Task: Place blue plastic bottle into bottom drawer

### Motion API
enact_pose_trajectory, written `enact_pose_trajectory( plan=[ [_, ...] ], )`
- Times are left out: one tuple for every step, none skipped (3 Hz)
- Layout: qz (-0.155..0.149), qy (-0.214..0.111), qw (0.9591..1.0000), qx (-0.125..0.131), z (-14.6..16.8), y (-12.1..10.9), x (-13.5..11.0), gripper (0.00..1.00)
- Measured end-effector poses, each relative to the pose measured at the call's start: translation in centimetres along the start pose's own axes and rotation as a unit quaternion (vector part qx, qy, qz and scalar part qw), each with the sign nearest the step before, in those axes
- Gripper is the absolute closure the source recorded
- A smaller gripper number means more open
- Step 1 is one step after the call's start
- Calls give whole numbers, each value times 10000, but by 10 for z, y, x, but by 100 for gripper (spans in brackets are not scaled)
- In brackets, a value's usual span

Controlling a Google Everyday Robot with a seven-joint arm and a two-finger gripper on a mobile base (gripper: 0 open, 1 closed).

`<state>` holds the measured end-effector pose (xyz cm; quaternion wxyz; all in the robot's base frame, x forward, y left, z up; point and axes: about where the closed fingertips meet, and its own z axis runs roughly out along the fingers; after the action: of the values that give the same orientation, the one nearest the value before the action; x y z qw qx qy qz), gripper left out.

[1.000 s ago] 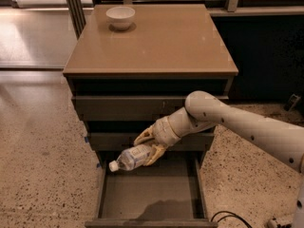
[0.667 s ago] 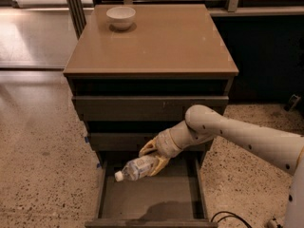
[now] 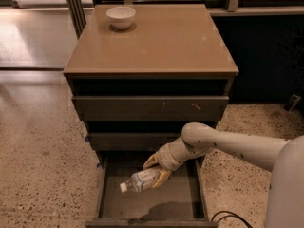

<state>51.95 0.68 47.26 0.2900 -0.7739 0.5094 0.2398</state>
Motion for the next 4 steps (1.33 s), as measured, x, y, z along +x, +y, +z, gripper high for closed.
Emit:
enact_pose_trajectory(
  plan=[
    [267,84,9996,-12,18,11,22,100],
    [267,84,9996,-12,18,11,22,100],
    [341,98,9993,64,28,21,31,100],
    [494,-106,9985,193,48,31,59,100]
  ],
)
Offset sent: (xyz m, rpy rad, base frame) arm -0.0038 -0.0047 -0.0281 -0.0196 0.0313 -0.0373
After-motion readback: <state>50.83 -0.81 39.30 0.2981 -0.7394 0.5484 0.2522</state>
